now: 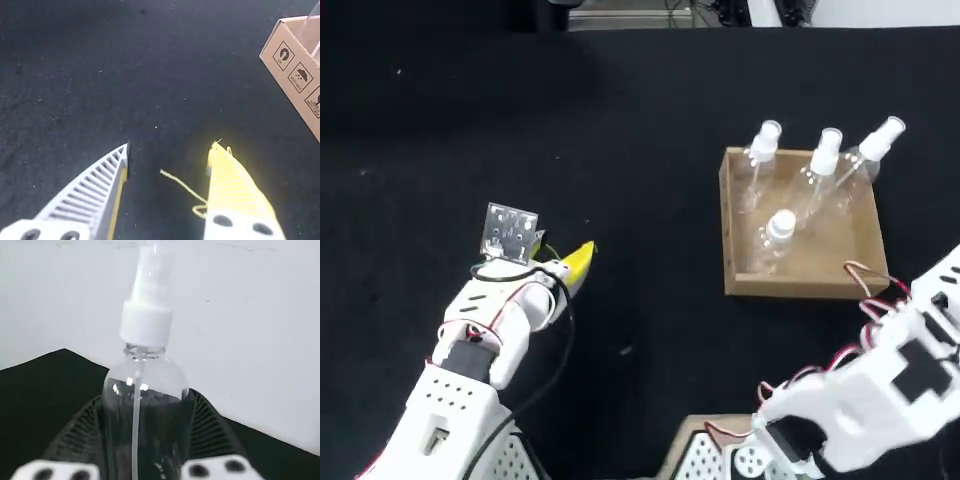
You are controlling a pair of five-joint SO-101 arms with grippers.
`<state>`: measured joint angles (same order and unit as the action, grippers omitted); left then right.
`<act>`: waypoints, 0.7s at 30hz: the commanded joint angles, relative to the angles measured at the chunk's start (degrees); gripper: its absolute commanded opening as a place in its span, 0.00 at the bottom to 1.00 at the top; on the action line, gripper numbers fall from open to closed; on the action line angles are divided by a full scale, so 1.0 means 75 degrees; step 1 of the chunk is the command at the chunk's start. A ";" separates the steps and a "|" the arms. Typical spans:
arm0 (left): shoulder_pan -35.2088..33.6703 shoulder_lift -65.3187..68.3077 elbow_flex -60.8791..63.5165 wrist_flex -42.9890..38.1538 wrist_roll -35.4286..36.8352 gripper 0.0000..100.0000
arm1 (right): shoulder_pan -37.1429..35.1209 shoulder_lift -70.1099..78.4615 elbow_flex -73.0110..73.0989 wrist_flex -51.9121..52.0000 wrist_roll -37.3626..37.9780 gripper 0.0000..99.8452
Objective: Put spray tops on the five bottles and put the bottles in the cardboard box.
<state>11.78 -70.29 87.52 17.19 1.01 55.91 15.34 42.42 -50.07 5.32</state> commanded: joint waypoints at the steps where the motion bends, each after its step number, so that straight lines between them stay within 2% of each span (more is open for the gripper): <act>1: 0.0100 -0.0117 -0.0041 -0.0188 0.0035 0.24 | 0.0176 0.0838 -0.1330 -0.0352 -0.0035 0.01; 14: 0.0053 -0.0117 -0.0029 -0.0199 0.0035 0.24 | 0.0387 0.4026 -0.5257 -0.0281 0.0012 0.01; 21: 0.0076 -0.0117 -0.0029 -0.0199 0.0035 0.24 | 0.0469 0.5257 -0.6441 -0.0281 0.0023 0.01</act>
<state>11.78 -70.29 87.52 17.19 1.01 58.46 54.29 -0.31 -50.95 5.41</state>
